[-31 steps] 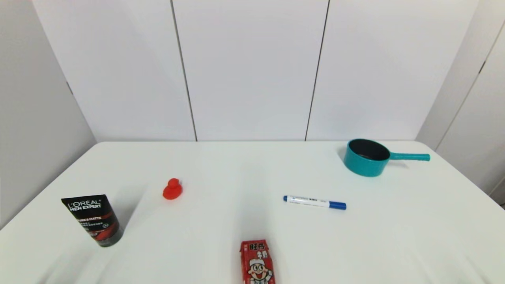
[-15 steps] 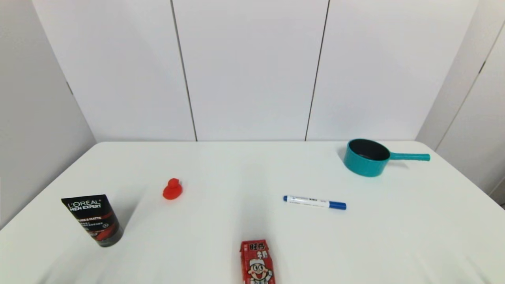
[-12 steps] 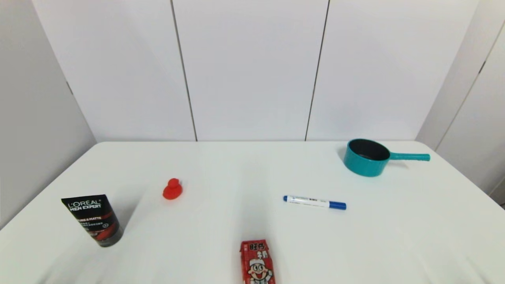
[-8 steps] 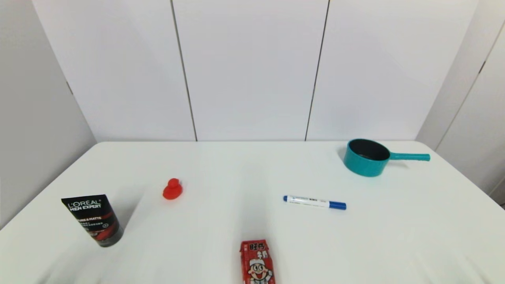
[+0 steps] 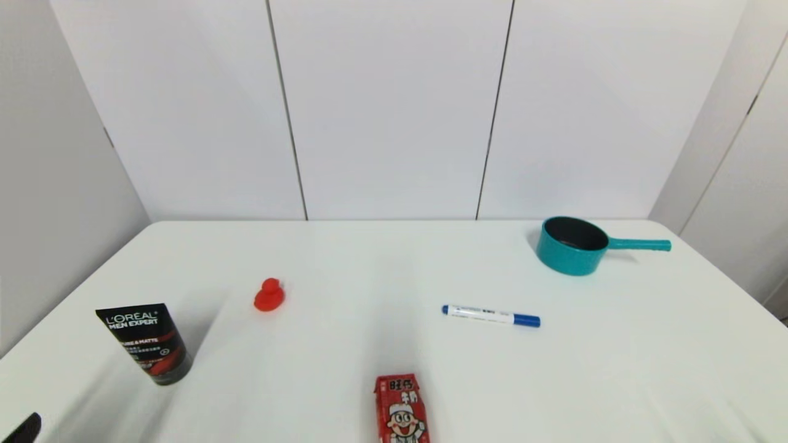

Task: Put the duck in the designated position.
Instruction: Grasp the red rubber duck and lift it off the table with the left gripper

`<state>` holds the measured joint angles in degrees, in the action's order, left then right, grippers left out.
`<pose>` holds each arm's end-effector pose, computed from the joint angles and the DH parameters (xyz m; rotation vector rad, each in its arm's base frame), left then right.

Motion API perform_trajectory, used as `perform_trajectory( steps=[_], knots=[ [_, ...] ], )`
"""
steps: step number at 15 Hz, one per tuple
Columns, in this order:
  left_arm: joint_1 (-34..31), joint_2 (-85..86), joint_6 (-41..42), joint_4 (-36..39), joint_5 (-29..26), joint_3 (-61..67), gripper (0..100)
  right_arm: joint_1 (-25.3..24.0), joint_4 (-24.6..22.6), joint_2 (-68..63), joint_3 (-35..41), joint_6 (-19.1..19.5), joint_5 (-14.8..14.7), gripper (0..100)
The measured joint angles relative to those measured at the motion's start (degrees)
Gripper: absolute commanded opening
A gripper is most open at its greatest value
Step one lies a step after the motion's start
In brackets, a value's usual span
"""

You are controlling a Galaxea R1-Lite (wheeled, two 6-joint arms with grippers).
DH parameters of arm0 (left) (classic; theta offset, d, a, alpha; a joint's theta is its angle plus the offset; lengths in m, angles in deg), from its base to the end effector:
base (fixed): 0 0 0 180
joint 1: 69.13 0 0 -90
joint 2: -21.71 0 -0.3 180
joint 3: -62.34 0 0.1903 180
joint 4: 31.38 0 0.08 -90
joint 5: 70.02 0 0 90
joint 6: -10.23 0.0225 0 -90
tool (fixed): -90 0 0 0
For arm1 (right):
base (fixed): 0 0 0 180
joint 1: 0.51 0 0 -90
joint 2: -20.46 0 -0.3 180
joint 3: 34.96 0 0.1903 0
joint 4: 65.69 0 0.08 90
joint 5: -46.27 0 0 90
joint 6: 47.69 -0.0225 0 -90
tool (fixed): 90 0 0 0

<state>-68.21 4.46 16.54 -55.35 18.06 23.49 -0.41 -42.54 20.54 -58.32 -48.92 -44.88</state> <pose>-0.0072 -0.0006 0.1548 0.1097 0.0386 -0.0518 -0.0229 -0.0004 0.0758 0.0215 -0.0053 -0.0218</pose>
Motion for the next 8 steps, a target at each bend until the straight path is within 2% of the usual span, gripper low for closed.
perform_trajectory(
  steps=[8],
  knots=[
    [4.2,-18.4,4.6,0.1,-0.1,-21.9,100,0.0,0.0,0.0,0.0,0.0,0.0,100]
  ],
)
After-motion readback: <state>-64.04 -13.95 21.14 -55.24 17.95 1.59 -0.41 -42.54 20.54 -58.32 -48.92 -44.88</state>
